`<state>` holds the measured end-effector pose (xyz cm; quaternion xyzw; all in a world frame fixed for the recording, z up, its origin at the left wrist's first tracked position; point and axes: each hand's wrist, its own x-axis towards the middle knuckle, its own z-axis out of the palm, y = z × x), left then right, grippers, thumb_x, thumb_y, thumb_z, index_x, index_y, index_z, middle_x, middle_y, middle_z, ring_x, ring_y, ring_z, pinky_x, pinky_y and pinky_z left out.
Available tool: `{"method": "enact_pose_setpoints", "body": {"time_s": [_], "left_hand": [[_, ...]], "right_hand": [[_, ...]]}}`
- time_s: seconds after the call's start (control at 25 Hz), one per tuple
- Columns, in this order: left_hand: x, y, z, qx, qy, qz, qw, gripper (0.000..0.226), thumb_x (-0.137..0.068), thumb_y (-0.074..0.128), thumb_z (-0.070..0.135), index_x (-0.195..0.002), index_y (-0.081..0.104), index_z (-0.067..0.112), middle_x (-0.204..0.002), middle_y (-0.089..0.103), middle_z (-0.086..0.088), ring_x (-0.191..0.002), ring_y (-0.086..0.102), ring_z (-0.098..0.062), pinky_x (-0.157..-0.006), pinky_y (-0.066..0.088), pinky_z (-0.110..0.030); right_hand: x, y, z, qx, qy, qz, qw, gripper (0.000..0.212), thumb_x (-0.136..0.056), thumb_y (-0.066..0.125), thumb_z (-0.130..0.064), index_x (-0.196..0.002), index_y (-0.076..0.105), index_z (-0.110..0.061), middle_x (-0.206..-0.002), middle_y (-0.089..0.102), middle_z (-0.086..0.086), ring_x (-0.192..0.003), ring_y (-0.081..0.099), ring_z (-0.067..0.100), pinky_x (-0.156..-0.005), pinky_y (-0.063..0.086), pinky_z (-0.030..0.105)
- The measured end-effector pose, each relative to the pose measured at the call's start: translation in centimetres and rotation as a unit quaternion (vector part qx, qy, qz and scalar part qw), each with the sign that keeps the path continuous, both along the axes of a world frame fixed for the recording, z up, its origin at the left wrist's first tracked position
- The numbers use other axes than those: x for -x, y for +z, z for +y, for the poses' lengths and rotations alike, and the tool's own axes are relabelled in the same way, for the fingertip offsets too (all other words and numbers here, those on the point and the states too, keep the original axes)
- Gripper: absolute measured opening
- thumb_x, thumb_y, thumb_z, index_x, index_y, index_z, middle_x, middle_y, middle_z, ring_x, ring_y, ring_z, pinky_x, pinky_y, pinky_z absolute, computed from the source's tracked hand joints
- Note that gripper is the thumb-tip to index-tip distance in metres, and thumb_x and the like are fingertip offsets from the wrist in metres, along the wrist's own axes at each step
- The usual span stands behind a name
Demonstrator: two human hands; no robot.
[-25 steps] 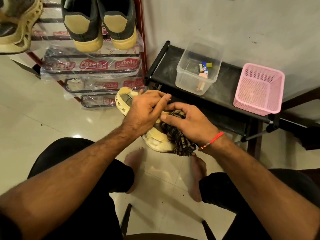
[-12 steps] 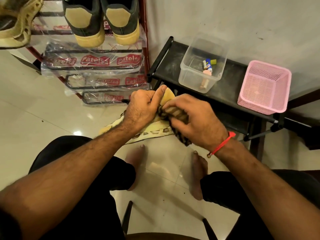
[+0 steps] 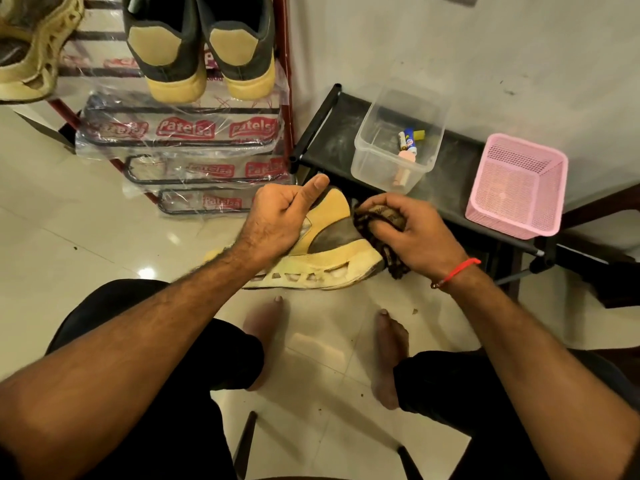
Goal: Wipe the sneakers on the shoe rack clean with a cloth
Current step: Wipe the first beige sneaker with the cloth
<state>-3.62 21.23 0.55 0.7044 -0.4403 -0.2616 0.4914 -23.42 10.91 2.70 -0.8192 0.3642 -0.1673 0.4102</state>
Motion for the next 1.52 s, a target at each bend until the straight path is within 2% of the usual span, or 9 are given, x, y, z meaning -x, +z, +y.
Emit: {"method": "enact_pose_setpoints", "body": {"time_s": [0.2,0.4,0.56,0.68,0.84,1.0,1.2,1.4,1.52], "left_hand": [[0.1,1.0,0.0,-0.122,-0.044,0.001,0.992,0.076,-0.083,0.035,0.074,-0.061,0.051,0.003,-0.055,0.043,-0.001,-0.049,0.039,-0.011,-0.052,0.034,-0.028],[-1.1,1.7,0.7,-0.141,-0.132,-0.006,0.981,0.051,-0.099,0.051,0.054,-0.088,0.07,0.008,-0.077,0.066,-0.015,-0.067,0.059,-0.02,-0.065,0.048,-0.038],[-1.0,1.2,0.3,-0.176,-0.005,0.12,0.977,0.03,-0.095,0.066,0.043,-0.102,0.075,0.015,-0.088,0.076,-0.002,-0.084,0.071,-0.019,-0.081,0.057,-0.039],[-0.7,1.4,-0.1,-0.117,0.046,0.15,0.981,0.06,-0.083,0.077,0.053,-0.11,0.071,0.001,-0.075,0.071,0.001,-0.069,0.066,-0.015,-0.07,0.053,-0.032],[-1.0,1.3,0.3,-0.095,0.019,0.163,0.982,0.062,-0.091,0.07,0.049,-0.099,0.063,-0.012,-0.08,0.064,-0.017,-0.071,0.059,-0.025,-0.069,0.049,-0.041],[-0.5,1.9,0.1,-0.124,0.029,0.17,0.977,0.072,-0.087,0.061,0.063,-0.109,0.064,-0.005,-0.083,0.067,-0.011,-0.075,0.065,-0.023,-0.067,0.06,-0.047],[-0.6,1.5,0.7,-0.208,-0.071,0.141,0.965,0.066,-0.096,0.048,0.066,-0.088,0.064,0.002,-0.072,0.062,-0.011,-0.061,0.061,-0.024,-0.054,0.051,-0.034],[-0.4,2.3,0.7,-0.236,-0.09,0.195,0.948,0.056,-0.1,0.042,0.06,-0.115,0.061,0.009,-0.094,0.076,-0.018,-0.083,0.076,-0.036,-0.064,0.063,-0.052],[-0.6,2.5,0.7,-0.197,-0.044,0.195,0.96,0.053,-0.104,0.043,0.051,-0.123,0.059,0.004,-0.087,0.07,-0.015,-0.067,0.072,-0.026,-0.046,0.059,-0.036]], "right_hand": [[-1.2,-1.1,2.7,-0.342,-0.098,-0.19,0.915,0.021,-0.094,0.06,0.001,-0.111,0.069,-0.007,-0.114,0.07,0.021,-0.103,0.068,0.03,-0.092,0.057,0.045],[-2.2,-1.6,3.8,-0.363,-0.101,-0.226,0.898,0.021,-0.094,0.06,0.0,-0.113,0.068,-0.007,-0.112,0.071,0.017,-0.104,0.068,0.03,-0.093,0.056,0.045],[-3.1,-1.6,5.1,-0.268,-0.044,-0.22,0.937,0.026,-0.092,0.065,-0.001,-0.116,0.066,-0.012,-0.112,0.071,0.007,-0.104,0.067,0.018,-0.095,0.055,0.038],[-3.5,-1.0,7.2,-0.047,0.059,-0.17,0.983,0.032,-0.089,0.071,-0.006,-0.119,0.067,-0.014,-0.115,0.068,-0.002,-0.108,0.064,0.011,-0.1,0.05,0.03],[-3.2,-1.3,6.1,0.172,0.161,-0.116,0.965,0.035,-0.082,0.07,-0.004,-0.116,0.069,-0.008,-0.116,0.066,0.006,-0.112,0.061,0.022,-0.104,0.046,0.034],[-2.0,-1.8,2.4,0.183,0.001,-0.084,0.979,0.032,-0.083,0.067,-0.003,-0.114,0.071,-0.009,-0.113,0.067,0.008,-0.108,0.063,0.021,-0.097,0.051,0.043],[-3.3,-1.0,6.7,0.212,0.246,-0.087,0.942,0.035,-0.082,0.072,-0.007,-0.116,0.07,-0.009,-0.114,0.066,0.009,-0.106,0.06,0.024,-0.098,0.047,0.033],[-2.5,-1.3,2.8,0.23,0.119,-0.047,0.965,0.037,-0.082,0.067,-0.007,-0.119,0.069,-0.009,-0.116,0.066,0.009,-0.107,0.06,0.029,-0.093,0.051,0.047],[-2.9,-2.0,4.8,0.197,0.282,-0.024,0.939,0.036,-0.082,0.064,-0.01,-0.117,0.07,-0.011,-0.114,0.067,0.009,-0.106,0.062,0.03,-0.094,0.05,0.048]]}}
